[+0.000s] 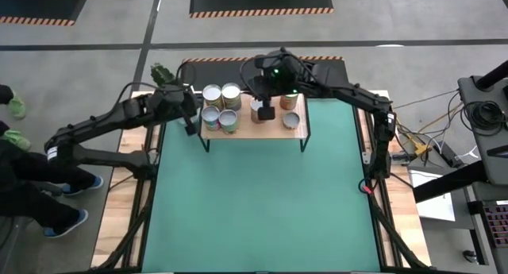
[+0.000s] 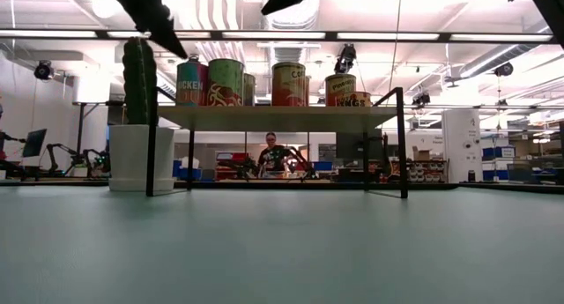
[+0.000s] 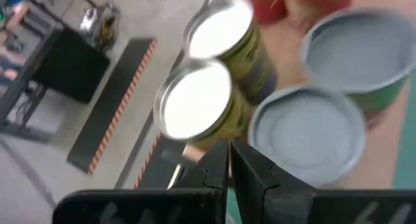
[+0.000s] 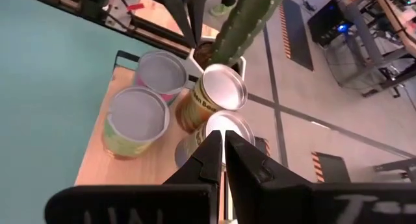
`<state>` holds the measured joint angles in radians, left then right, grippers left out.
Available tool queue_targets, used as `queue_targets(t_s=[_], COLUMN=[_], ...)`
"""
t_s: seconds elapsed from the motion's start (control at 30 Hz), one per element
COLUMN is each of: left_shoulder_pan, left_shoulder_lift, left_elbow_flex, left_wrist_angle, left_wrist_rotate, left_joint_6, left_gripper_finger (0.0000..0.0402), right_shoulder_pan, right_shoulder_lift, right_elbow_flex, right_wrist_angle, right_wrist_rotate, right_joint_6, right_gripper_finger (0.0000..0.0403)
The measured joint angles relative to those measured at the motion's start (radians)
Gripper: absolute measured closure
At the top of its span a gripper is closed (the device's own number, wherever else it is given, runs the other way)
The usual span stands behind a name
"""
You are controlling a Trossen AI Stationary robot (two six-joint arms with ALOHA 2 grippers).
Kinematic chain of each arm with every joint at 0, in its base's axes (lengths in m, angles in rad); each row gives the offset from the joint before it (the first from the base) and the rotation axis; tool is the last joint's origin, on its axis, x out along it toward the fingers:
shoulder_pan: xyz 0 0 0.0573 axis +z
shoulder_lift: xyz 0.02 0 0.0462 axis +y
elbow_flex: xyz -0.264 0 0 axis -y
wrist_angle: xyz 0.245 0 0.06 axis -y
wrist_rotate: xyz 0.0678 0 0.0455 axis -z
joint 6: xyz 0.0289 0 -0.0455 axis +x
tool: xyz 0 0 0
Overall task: Pick and place cans onto a shelf
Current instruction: Adjust the canned goods on the shelf
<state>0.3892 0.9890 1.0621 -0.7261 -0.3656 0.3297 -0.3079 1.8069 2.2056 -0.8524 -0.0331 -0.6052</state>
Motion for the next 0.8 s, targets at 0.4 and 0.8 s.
queue_targets(t_s=[0.4, 0.8], left_shoulder_pan=[0.153, 0.191], left_shoulder_lift=[0.133, 0.265], left_elbow_flex=[0.071, 0.157], left_wrist_angle=[-0.039, -0.029], left_wrist_rotate=[-0.001, 0.017], left_joint_6=[0.01, 0.029], left_gripper_finger=[0.0402, 0.0402], right_shoulder_pan=[-0.026, -0.027], right_shoulder_lift=[0.001, -0.002], right_elbow_flex=[0.015, 0.015], right_wrist_angle=[-0.131, -0.17], right_wrist_rotate=[0.011, 0.035], right_joint_6=[-0.01, -0.01], right_gripper_finger=[0.0394, 0.0394])
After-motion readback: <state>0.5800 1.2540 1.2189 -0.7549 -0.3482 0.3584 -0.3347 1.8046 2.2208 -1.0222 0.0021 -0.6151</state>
